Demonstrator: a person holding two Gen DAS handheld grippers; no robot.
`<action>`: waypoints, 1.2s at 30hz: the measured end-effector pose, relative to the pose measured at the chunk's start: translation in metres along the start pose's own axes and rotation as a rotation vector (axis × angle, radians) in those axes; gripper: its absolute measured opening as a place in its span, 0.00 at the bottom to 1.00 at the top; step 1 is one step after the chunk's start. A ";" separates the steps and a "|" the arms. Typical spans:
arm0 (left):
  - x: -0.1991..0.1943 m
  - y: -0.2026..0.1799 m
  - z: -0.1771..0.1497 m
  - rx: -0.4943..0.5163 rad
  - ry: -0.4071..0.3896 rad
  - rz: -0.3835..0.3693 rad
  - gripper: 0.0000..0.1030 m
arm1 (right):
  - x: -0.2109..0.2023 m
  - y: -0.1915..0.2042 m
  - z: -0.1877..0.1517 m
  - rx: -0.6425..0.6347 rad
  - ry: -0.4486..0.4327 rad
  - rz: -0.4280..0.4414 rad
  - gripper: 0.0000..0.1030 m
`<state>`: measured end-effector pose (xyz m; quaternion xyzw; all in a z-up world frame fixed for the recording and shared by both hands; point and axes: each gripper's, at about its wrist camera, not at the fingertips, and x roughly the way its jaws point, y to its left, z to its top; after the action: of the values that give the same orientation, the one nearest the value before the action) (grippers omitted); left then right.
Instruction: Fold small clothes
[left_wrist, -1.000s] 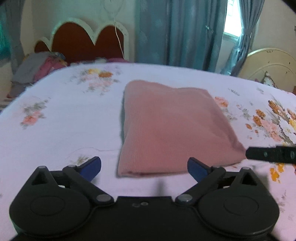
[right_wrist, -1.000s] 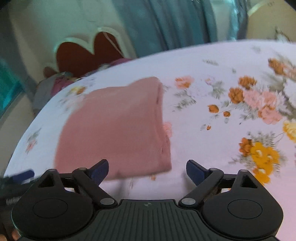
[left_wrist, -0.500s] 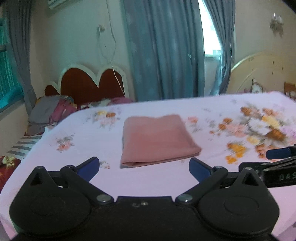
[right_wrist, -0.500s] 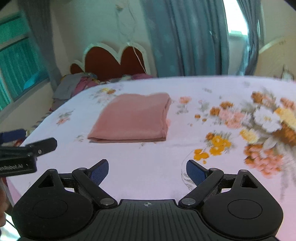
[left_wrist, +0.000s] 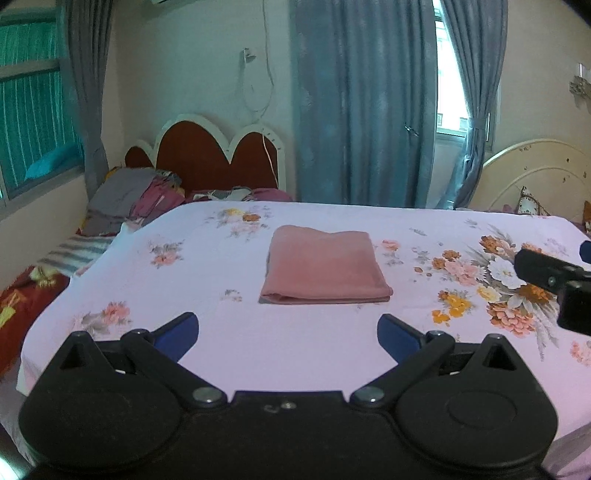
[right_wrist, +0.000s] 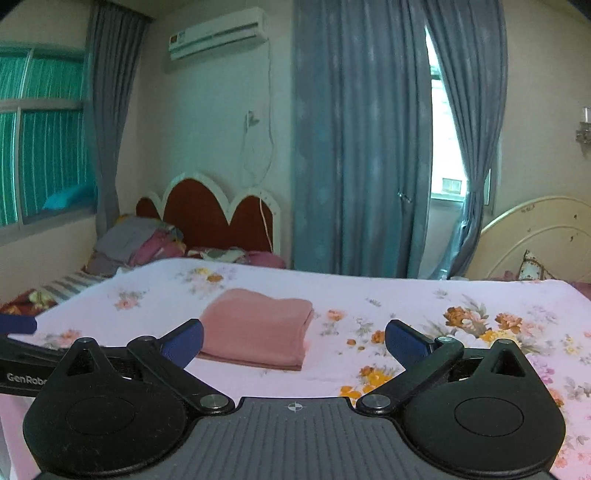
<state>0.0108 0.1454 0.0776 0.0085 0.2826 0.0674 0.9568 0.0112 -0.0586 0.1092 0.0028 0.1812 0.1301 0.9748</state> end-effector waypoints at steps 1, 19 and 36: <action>-0.002 0.000 -0.001 -0.006 -0.001 0.001 1.00 | -0.001 0.000 0.000 0.004 0.003 0.003 1.00; -0.014 0.000 -0.005 -0.026 -0.019 0.020 1.00 | -0.016 -0.005 -0.003 0.028 -0.009 0.030 1.00; -0.012 0.008 -0.003 -0.029 -0.018 0.025 1.00 | -0.012 -0.003 -0.002 0.046 -0.006 0.033 1.00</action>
<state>-0.0018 0.1517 0.0824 -0.0013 0.2729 0.0836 0.9584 0.0003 -0.0650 0.1117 0.0285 0.1814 0.1422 0.9727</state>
